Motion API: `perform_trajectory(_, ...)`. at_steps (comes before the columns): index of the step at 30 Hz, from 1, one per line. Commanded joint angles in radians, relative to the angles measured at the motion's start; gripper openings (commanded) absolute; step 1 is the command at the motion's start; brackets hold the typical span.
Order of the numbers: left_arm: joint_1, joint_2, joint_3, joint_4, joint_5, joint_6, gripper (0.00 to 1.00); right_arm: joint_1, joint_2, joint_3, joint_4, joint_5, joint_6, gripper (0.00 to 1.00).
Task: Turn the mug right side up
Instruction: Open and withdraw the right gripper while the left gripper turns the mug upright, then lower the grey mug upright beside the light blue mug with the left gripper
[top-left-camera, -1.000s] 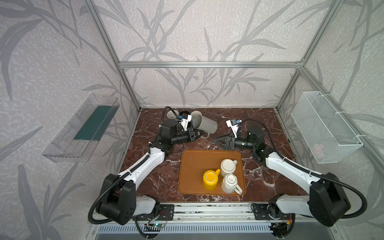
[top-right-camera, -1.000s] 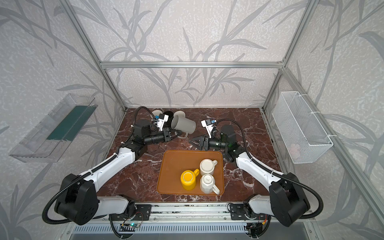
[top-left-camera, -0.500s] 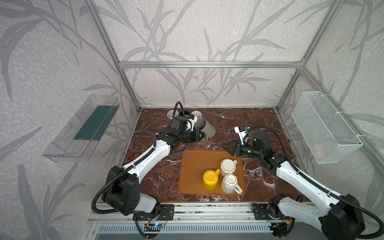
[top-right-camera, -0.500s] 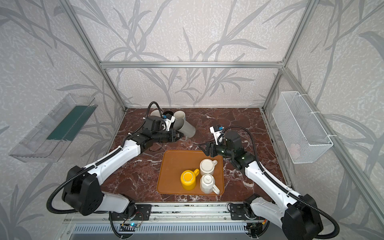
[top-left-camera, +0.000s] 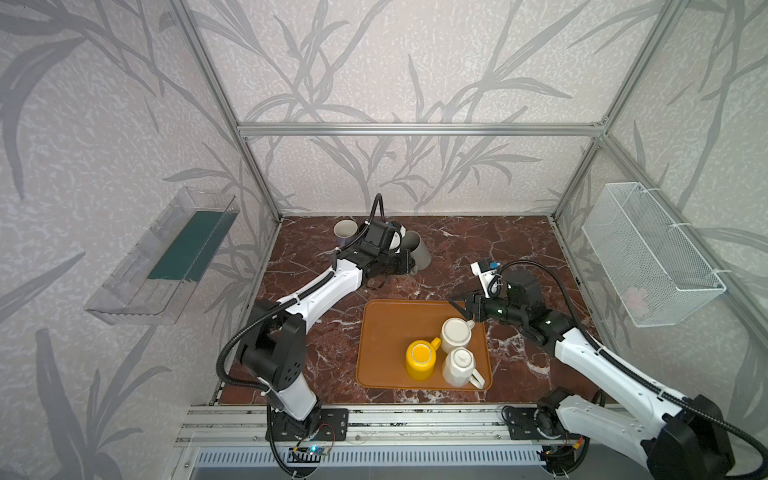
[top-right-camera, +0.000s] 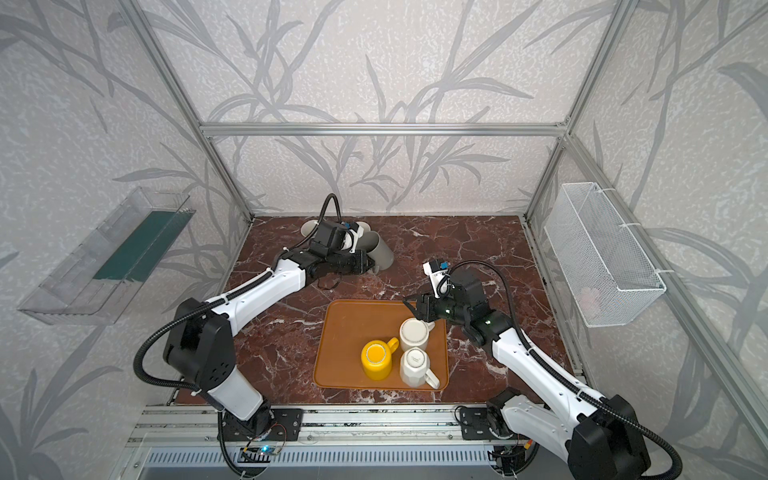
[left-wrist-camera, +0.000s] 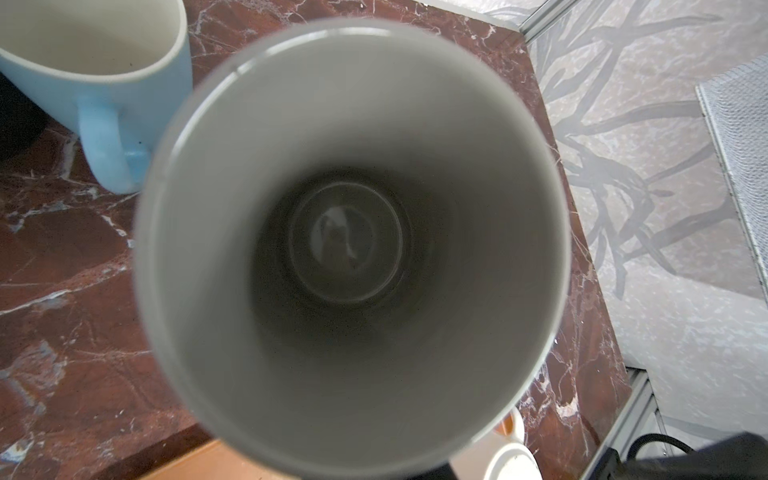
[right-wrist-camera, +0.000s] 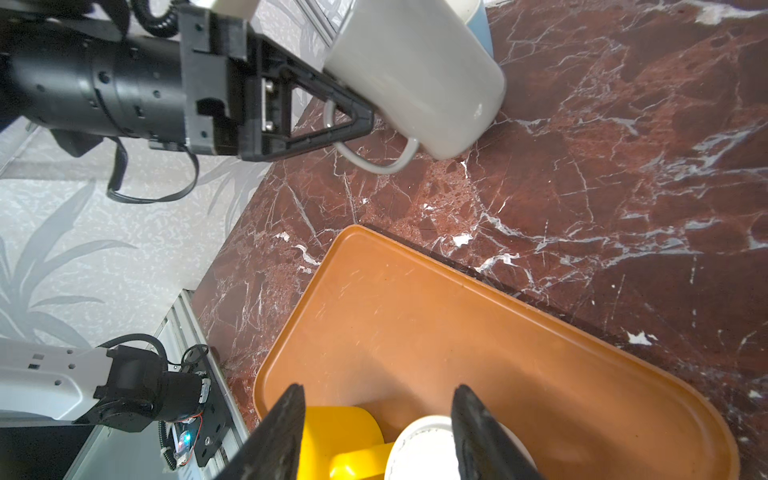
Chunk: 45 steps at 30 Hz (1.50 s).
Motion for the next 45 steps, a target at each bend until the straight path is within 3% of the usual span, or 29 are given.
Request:
perform_trajectory(1, -0.015, 0.032, 0.099, 0.034, -0.059, 0.035, 0.00, -0.004, -0.029, -0.017, -0.023, 0.015, -0.009, 0.57)
perform_trajectory(27, -0.040, 0.384, 0.528, -0.248, -0.244, 0.158, 0.00, -0.004, -0.096, -0.024, -0.108, 0.054, -0.034, 0.56)
perform_trajectory(45, -0.039, 0.547, 0.732, -0.320, -0.359, 0.165, 0.00, -0.003, -0.144, -0.029, -0.146, 0.070, -0.034, 0.56)
